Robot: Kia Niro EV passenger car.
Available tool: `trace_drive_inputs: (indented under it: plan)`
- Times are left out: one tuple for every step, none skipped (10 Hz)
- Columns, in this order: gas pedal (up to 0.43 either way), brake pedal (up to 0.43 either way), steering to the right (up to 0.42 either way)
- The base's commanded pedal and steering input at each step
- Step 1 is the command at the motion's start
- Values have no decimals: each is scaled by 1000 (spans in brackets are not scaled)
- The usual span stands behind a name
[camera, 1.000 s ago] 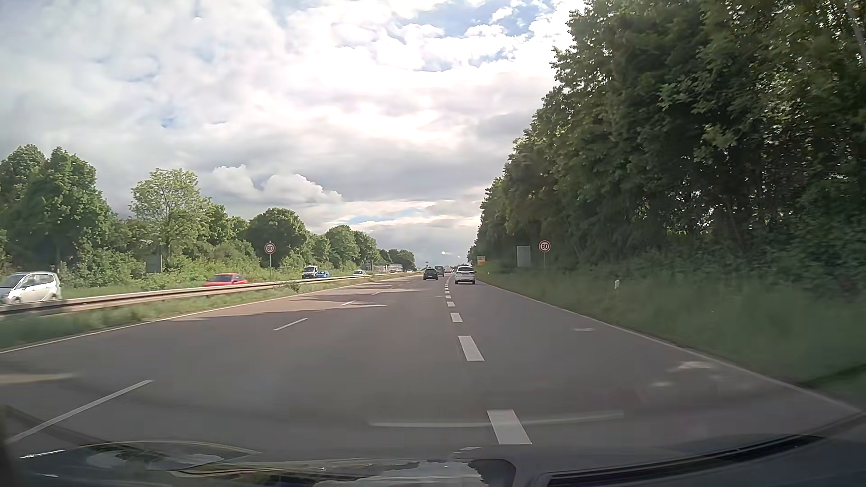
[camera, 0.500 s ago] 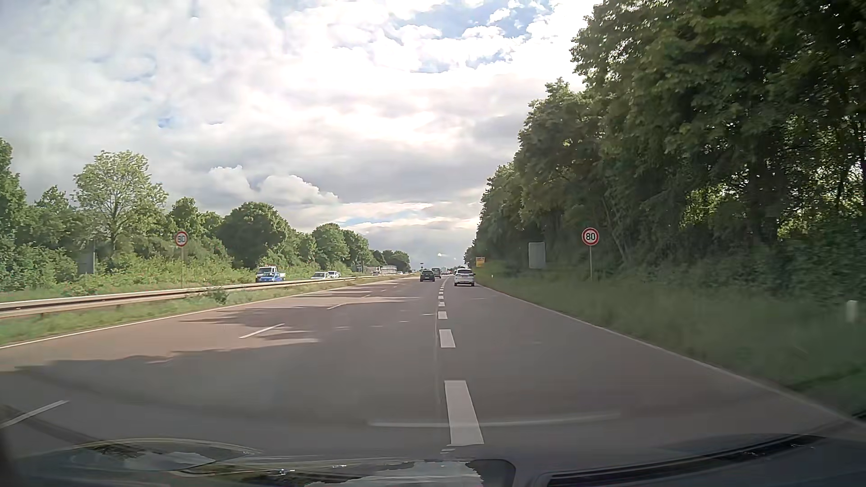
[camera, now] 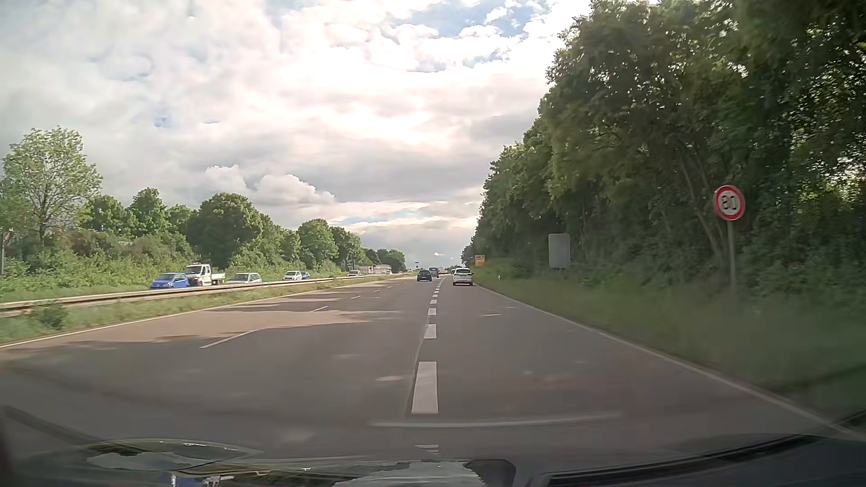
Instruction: Follow the waypoints while adhering to traffic rules and regulations
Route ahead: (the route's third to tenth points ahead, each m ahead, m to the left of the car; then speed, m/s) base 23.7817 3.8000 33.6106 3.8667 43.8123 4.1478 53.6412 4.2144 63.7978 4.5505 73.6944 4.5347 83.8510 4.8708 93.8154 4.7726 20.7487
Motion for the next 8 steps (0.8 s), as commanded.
trace_drive_inputs:
  plan:
    - [98, 0, 4]
    - [98, 0, 3]
    - [98, 0, 3]
    - [98, 0, 3]
    - [98, 0, 3]
    - [98, 0, 3]
    - [98, 0, 2]
    - [98, 0, 1]
